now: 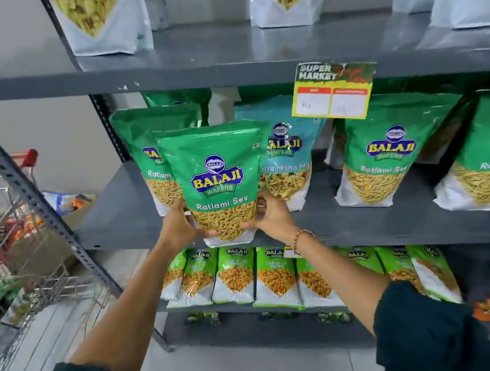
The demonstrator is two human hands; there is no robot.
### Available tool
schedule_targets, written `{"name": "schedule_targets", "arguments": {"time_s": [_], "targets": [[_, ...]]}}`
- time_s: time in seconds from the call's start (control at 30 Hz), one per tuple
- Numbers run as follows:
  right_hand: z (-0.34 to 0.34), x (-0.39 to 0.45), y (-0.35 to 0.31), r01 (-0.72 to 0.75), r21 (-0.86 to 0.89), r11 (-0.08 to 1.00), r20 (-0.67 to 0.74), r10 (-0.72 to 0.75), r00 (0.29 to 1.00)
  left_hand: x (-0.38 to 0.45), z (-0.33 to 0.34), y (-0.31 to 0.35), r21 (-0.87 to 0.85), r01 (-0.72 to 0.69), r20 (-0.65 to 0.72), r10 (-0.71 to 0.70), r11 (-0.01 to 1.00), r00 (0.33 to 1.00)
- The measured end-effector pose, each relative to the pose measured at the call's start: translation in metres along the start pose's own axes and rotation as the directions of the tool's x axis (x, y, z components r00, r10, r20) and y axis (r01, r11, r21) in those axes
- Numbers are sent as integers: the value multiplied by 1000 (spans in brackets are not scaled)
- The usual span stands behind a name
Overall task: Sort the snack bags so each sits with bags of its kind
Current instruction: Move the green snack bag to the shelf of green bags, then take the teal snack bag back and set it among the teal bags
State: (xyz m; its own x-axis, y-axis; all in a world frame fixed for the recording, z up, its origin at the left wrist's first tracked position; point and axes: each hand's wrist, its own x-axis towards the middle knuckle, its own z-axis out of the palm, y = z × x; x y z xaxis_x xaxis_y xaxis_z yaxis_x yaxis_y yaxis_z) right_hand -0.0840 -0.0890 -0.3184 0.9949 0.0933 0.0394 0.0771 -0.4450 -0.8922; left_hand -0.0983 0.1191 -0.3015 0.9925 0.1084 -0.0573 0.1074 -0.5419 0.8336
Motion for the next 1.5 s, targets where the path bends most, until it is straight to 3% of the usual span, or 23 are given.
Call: {"name": "schedule_targets", "arguments": {"time_s": [0.2,0.5,0.63,0.73,0.8,0.83,0.9,0.97,1.1,1.3,1.4,1.5], "targets": [[15,31,8,-6,2,1000,6,6,1000,31,-2,-12,77,66,-15,-65,995,998],[25,46,7,10,75,997,85,-17,996,45,-6,-21,46,85,-11,-84,995,996],[7,41,18,18,20,1000,130,-20,991,32,5,-25,281,308,-45,-308,909,950],[-21,33,39,5,-44,999,36,-3,999,10,23,-12,428,252,135,-337,868,932],[-44,29,50,-23,-50,999,-81,19,997,-3,47,10,318,112,281,-206,941,937],[-54,28,54,-30,-35,999,-141,24,990,-9,61,23,257,4,270,-76,967,960],[-71,29,60,-19,-19,1000,-257,13,966,-15,85,52,201,-206,121,185,958,975],[-79,32,62,12,-31,999,-342,-22,940,-12,106,73,115,-300,53,295,947,954],[-90,46,56,23,-65,998,-410,-47,911,15,127,89,58,-185,68,181,981,981],[-103,65,64,-154,38,987,-48,156,987,54,145,88,-138,89,68,-80,986,994],[-102,69,72,-154,63,986,-18,156,988,61,145,78,-121,95,72,-87,988,994],[-97,71,78,-120,71,990,-96,127,987,66,144,70,-107,39,69,-32,994,997]]}}
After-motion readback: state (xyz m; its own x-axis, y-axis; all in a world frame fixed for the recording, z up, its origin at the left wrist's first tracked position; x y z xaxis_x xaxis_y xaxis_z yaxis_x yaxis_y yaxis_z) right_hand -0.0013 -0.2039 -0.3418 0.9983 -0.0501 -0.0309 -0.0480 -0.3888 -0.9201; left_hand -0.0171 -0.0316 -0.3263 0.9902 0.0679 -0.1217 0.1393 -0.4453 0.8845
